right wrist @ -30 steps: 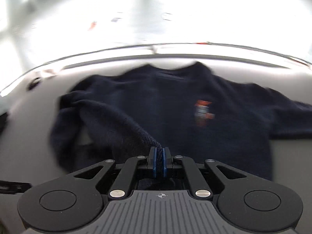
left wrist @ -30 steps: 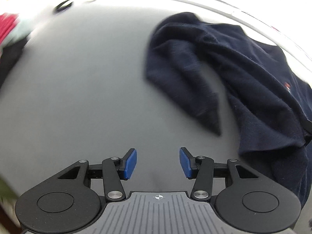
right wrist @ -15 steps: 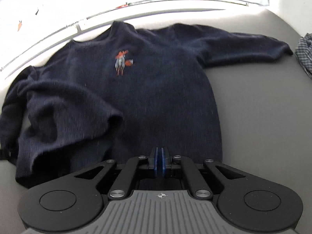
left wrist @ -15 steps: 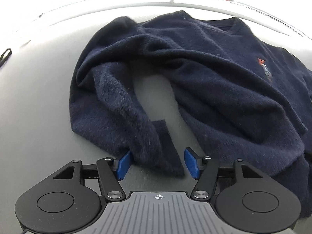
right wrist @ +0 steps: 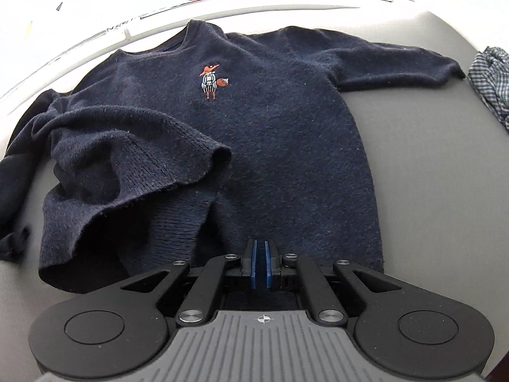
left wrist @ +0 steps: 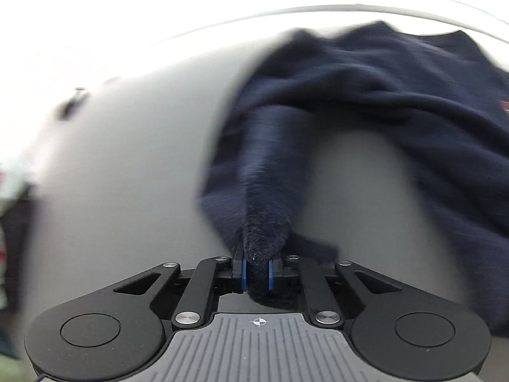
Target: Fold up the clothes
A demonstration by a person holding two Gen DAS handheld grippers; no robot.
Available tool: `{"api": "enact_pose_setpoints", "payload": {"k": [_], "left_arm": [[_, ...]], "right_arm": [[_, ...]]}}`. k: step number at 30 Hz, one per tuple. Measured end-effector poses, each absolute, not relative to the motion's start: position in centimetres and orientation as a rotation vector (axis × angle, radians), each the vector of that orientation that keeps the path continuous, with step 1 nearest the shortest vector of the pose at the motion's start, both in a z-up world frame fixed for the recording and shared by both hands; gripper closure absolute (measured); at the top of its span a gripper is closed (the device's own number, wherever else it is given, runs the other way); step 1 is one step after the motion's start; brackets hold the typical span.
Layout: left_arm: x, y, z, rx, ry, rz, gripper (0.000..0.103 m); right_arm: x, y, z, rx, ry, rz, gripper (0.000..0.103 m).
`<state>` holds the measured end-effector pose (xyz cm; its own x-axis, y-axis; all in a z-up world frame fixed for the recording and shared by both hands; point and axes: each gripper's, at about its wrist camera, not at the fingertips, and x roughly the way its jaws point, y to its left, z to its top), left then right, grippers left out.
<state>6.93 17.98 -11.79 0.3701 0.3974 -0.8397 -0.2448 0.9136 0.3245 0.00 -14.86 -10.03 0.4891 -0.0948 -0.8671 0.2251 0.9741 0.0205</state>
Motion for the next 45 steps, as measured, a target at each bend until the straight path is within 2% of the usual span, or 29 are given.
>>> {"api": "enact_pose_setpoints", "payload": {"k": [10, 14, 18, 22, 27, 28, 32, 45], "left_arm": [[8.6, 30.7, -11.0, 0.259, 1.02, 0.695, 0.088], [10.2, 35.1, -9.9, 0.305, 0.972, 0.757, 0.087], [12.5, 37.4, -10.0, 0.335, 0.991, 0.815, 0.079], [11.9, 38.8, -9.8, 0.162, 1.051, 0.783, 0.063], [7.7, 37.6, -10.2, 0.004, 1.099, 0.676, 0.059], [6.6, 36.7, -10.2, -0.014, 1.111, 0.638, 0.056], [3.6, 32.3, -10.9, 0.004, 1.144, 0.466, 0.054], [2.3, 22.6, -11.1, 0.065, 1.165, 0.165, 0.053]], "right_arm": [[-0.3, -11.8, -8.1, 0.25, 0.96, -0.139, 0.096], [-0.6, -10.9, -7.7, 0.3, 0.949, -0.128, 0.09], [-1.1, -10.1, -7.6, 0.334, 0.942, -0.13, 0.081], [-1.6, -9.9, -7.2, 0.399, 0.919, -0.156, 0.076], [-2.8, -9.8, -5.3, 0.48, 0.833, -0.224, 0.072], [-3.2, -9.8, -4.7, 0.494, 0.807, -0.228, 0.069], [-3.4, -9.8, -4.1, 0.557, 0.77, -0.157, 0.064], [2.5, -9.8, -8.4, 0.539, 0.925, -0.147, 0.064]]}}
